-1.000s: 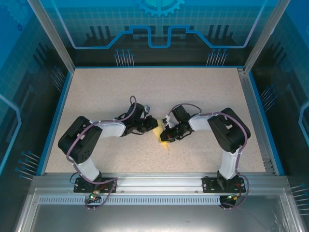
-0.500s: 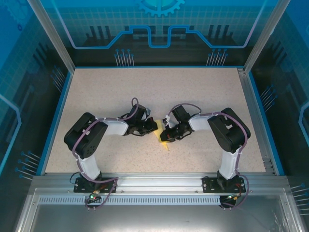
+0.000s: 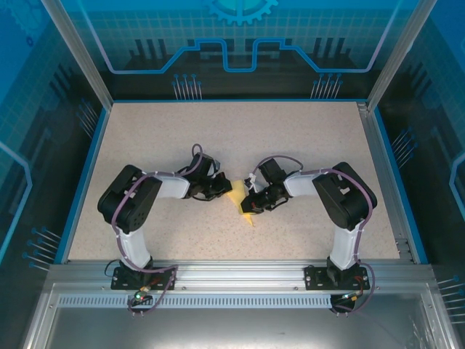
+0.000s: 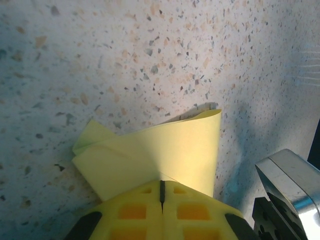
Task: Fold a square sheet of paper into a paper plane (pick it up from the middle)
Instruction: Fold the wing for the fifth time at the center of the table.
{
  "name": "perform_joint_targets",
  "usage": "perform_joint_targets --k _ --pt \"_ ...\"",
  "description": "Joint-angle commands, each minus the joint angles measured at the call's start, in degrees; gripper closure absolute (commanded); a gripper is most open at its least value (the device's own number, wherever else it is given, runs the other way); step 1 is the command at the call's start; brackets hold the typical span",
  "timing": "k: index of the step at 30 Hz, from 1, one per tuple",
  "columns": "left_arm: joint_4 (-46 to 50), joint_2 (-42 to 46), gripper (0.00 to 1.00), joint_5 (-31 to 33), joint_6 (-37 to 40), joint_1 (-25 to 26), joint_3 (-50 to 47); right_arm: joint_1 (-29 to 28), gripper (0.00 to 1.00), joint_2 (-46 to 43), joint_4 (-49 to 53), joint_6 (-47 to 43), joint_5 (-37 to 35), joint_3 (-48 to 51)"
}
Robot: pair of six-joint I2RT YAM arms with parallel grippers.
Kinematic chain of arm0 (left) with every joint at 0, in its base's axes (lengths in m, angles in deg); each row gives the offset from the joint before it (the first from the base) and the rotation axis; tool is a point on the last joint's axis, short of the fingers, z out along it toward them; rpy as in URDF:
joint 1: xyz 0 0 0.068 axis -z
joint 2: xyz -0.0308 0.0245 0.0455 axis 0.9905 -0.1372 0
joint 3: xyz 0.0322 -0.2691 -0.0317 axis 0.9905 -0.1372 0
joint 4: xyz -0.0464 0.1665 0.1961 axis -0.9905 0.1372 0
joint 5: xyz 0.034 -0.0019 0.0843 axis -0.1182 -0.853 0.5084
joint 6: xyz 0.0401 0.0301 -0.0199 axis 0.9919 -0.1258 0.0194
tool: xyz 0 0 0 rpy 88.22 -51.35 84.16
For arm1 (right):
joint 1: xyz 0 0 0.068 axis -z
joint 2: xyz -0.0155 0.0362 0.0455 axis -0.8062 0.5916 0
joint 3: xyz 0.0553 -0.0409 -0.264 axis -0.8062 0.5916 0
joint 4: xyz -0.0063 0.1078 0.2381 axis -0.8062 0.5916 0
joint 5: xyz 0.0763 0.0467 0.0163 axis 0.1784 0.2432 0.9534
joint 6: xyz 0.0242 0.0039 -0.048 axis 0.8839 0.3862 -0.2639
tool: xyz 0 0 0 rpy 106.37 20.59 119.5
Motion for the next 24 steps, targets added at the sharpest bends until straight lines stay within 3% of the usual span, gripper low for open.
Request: perform_joint_targets --k 1,15,24 --pt "2.49 -2.38 0.94 2.2 2.82 -2.33 1.49 0.31 1.0 1.86 4.95 -1.47 -7.09 2.04" --pt "6.14 -1.42 0.91 -0.61 7.3 -7.29 5.46 0.29 1.0 1.95 4.71 -1.96 -5.74 1.61" --pt "9.69 11.23 0.87 -0.7 6.86 -6.62 4.8 0.28 1.0 1.5 3.9 -0.63 -6.13 1.23"
